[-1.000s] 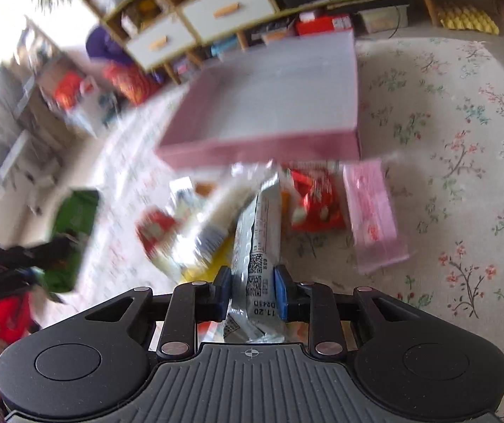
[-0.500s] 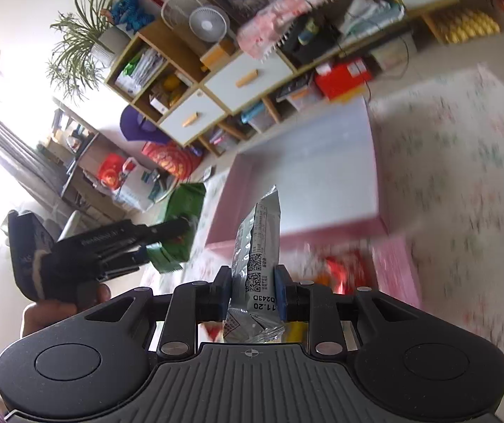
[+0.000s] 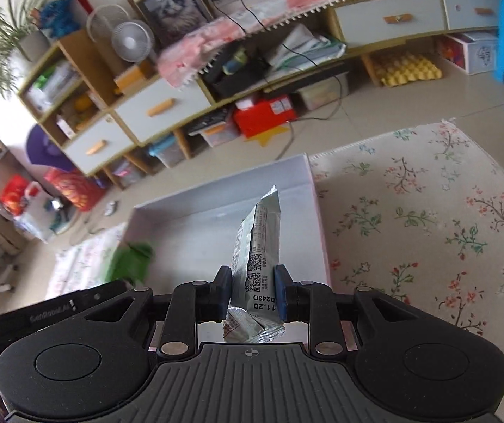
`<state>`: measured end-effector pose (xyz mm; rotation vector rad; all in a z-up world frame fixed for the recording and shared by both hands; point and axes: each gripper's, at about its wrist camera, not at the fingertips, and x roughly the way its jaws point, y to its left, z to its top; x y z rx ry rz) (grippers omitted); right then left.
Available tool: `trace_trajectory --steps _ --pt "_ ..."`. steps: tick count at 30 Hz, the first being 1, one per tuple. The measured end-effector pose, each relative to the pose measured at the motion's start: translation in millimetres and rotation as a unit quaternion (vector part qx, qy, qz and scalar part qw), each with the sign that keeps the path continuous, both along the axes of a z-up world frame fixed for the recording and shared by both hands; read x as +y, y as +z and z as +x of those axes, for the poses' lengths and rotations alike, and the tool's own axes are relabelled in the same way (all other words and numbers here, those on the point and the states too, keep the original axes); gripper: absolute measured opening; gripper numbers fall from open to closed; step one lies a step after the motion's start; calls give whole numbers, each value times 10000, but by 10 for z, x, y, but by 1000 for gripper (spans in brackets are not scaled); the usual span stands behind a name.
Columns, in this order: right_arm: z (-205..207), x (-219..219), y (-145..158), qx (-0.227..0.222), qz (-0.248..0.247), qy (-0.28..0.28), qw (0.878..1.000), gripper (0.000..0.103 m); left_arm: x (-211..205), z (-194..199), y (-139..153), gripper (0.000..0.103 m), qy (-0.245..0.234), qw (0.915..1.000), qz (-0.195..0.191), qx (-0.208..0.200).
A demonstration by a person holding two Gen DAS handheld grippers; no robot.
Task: Organize snacks
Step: 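Carry green pack into pink box with left tool while right tool carries silver bar there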
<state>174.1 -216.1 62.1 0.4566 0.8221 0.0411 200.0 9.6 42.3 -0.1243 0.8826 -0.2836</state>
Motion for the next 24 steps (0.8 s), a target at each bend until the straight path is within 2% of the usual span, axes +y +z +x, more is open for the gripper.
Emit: trace_trajectory --steps 2,6,9,10,12,15,18,20,24 --pt "0 25 -37 77 -130 8 9999 28 25 -30 12 48 -70 10000 -14 6" --pt "-15 45 -78 73 -399 99 9991 28 11 -61 -26 47 -203 9995 163 156" --pt "-41 34 -74 133 -337 158 9992 30 38 -94 -63 50 -220 9991 15 362" --pt "-59 31 -56 159 -297 192 9992 35 50 -118 -53 50 -188 9991 -29 372" --pt "-81 17 -18 119 -124 331 9993 36 86 -150 -40 53 -108 9987 -214 454" --pt "-60 7 -109 397 -55 424 9983 37 80 -186 -40 55 -93 9983 -261 522" --pt "-76 15 -165 324 -183 423 9984 40 67 -219 -13 56 -15 9984 -236 512" --pt "-122 25 -95 82 -554 240 9981 40 88 -233 27 63 -5 9984 -308 466" --pt "-173 -79 46 13 -45 219 9997 40 158 -252 99 62 72 9984 -422 366"
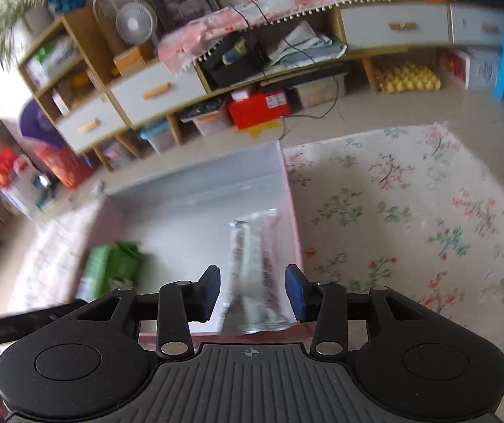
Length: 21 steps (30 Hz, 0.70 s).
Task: Organize snacks
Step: 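Carry green pack into pink box with left tool while right tool carries silver bar there, then open both tools and withdraw them from the pink box toward the snack pile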
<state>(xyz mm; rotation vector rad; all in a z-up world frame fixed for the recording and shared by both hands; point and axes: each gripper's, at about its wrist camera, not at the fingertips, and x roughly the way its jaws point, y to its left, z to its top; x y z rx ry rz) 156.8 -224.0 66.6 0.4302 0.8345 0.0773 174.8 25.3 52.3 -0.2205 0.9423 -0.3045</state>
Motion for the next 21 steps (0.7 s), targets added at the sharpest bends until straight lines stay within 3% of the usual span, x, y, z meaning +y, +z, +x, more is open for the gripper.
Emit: trace_trajectory --steps 2,5,11,15,18,19,21 --pt "-56 -6 105 -30 56 94 9999 44 18 -57 71 74 173 9995 214 -124" --pt "-167 -14 283 -178 93 224 9995 47 -12 -200 207 79 396 9957 732 -402" --pt "-388 46 392 165 326 756 9965 50 -28 -494 358 86 653 9954 523 -464" --pt "-651 59 528 -6 268 875 9958 51 -106 -660 312 87 615 9950 663 -429" --pt "-863 98 650 -189 12 897 9958 79 -109 -816 241 89 666 9949 706 -274" --pt "-934 129 675 -248 -98 931 9953 84 -95 -859 221 89 709 9952 649 -200" --pt "-1092 202 693 -407 -282 1132 9923 84 -58 -964 201 91 764 9957 503 -112"
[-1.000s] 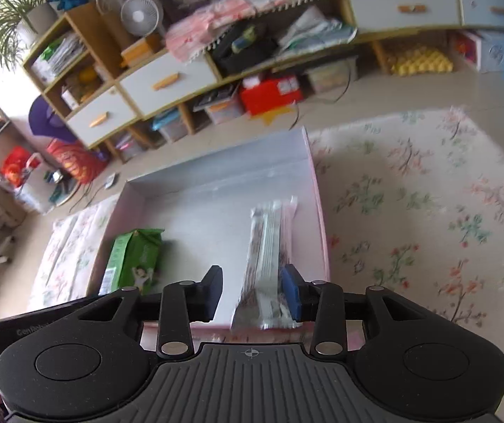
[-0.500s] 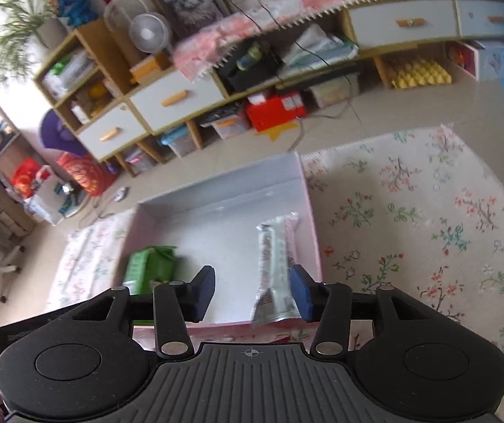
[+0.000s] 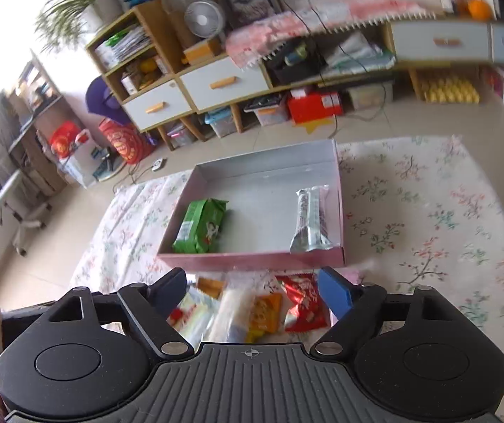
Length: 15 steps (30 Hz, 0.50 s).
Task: Organize snacks
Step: 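Open both tools and withdraw them from the pink box toward the snack pile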
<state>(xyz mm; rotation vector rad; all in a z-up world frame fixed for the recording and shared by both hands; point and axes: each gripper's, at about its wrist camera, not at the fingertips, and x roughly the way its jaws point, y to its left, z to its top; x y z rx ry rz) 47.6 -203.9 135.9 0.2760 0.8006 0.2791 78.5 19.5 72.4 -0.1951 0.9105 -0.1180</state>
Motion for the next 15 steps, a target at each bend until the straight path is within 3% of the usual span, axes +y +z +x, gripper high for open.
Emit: trace_trajectory --steps 8,11,15 --pt "-482 16 -51 -253 -71 186 9995 84 0 -177 -87 93 -1 9999 62 121" --pt "-500 48 -103 -324 -351 45 9988 88 -64 -185 -91 93 -97 9997 180 92" --pt "-469 -25 -155 -156 -230 -61 9996 88 -147 -247 -106 94 -204 9994 294 26"
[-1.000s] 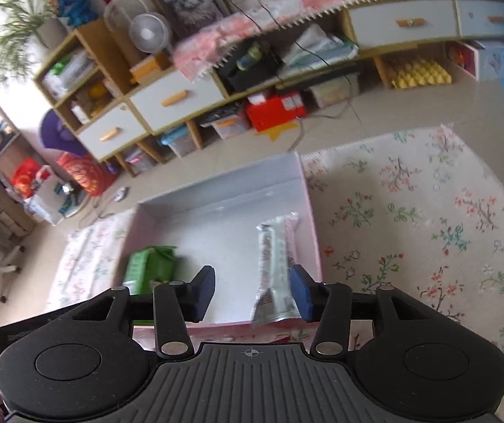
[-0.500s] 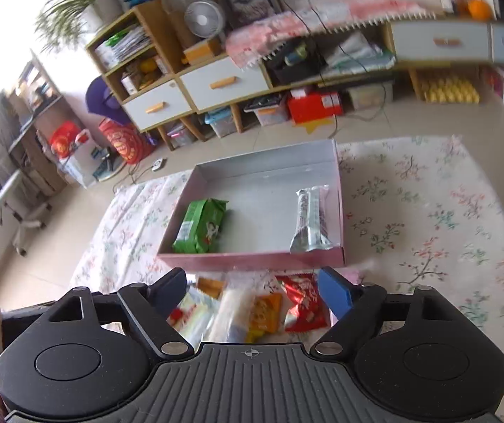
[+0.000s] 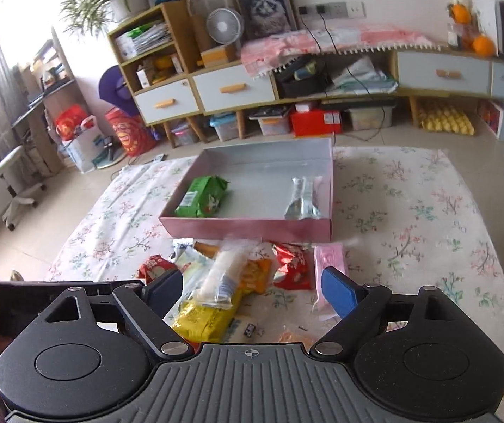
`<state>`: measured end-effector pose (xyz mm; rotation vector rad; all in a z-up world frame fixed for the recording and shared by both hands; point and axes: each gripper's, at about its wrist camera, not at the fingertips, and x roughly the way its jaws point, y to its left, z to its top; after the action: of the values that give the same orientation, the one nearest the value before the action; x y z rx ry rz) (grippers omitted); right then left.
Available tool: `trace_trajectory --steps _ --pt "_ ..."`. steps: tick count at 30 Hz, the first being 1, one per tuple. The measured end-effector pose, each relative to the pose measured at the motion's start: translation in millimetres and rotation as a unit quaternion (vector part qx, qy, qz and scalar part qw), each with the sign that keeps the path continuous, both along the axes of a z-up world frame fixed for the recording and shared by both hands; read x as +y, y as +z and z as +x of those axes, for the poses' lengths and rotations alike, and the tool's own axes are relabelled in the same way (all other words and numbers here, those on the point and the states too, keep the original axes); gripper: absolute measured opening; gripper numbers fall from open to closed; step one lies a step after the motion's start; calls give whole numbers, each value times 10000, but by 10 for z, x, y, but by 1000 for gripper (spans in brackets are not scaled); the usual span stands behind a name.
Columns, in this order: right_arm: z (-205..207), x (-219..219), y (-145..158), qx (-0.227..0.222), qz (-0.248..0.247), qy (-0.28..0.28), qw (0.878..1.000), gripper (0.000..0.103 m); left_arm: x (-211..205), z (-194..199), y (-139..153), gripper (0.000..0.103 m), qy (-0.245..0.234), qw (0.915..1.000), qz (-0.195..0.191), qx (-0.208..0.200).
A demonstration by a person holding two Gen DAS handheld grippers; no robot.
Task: Organize snacks
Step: 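Open both tools and withdraw them from the pink box toward the snack pile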
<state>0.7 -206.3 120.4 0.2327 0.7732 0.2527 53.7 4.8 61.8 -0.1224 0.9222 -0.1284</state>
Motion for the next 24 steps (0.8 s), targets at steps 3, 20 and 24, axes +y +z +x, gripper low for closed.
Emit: trace_trajectory --steps 3,20,24 --pt "22 -8 -42 164 -1 29 9999 88 -52 -14 -35 95 -60 9999 88 4" --pt "101 -111 -235 731 -235 -286 9966 88 -243 -192 -153 95 -431 9987 221 163" --pt "131 -157 -250 791 -154 -399 9959 88 -251 -194 -162 95 -490 9985 88 226"
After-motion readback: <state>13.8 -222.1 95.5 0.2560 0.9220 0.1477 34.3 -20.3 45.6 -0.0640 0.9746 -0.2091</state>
